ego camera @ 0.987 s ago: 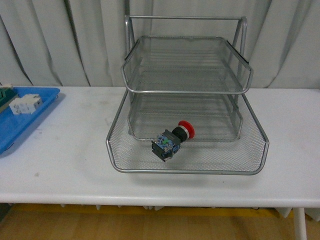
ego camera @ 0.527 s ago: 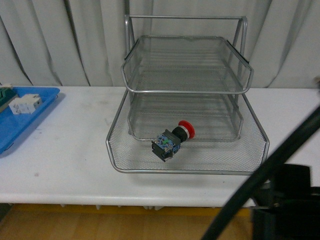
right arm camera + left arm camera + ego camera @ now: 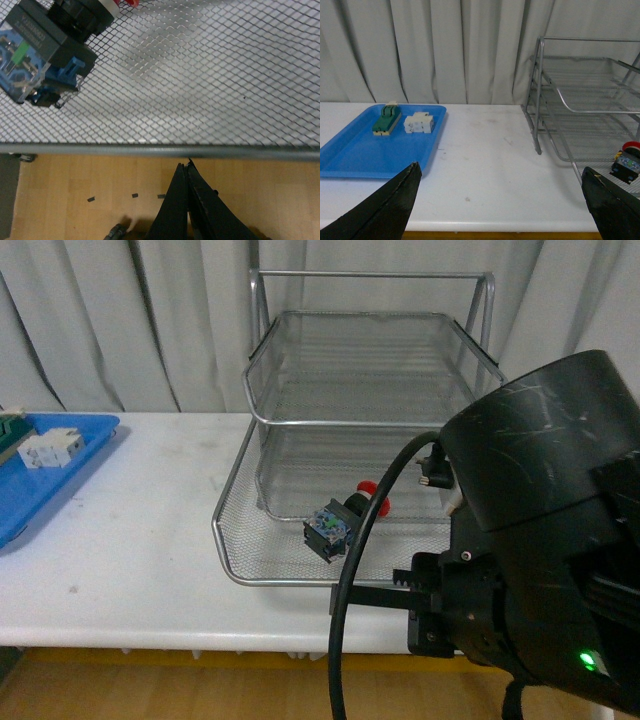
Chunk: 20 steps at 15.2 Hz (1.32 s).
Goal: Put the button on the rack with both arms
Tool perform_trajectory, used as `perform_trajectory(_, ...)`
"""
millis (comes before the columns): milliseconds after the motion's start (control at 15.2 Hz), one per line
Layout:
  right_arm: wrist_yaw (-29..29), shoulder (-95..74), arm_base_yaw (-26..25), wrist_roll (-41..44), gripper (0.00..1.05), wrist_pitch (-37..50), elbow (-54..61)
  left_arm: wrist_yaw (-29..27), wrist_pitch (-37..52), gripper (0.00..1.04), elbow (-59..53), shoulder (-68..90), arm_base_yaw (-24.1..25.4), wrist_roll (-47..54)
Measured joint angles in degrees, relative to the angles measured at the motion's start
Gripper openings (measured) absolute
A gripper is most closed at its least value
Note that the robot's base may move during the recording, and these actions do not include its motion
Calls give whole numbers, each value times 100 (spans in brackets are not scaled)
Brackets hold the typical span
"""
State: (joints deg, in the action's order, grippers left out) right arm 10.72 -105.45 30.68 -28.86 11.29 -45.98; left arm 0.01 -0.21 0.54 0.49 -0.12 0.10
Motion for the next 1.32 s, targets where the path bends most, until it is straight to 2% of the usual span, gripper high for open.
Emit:
perform_trajectory(263,35,-656,-79,190,2,-153,-590,0,0,98,0,0,0,0)
perform_trajectory(461,216,-1091,-264,691,2,-160,-1416,0,0,98,0,0,0,0)
perform_trajectory(856,446,-1910,-538,1106,2,-415,-2734,0,0,98,0,0,0,0)
perform_trajectory(1119,472,-1731,-555,1261,2,55,-2520,0,0,98,0,0,0,0)
perform_trajectory(1317,472,-734,-511,1305,2,879,-1071,0,0,98,0,0,0,2)
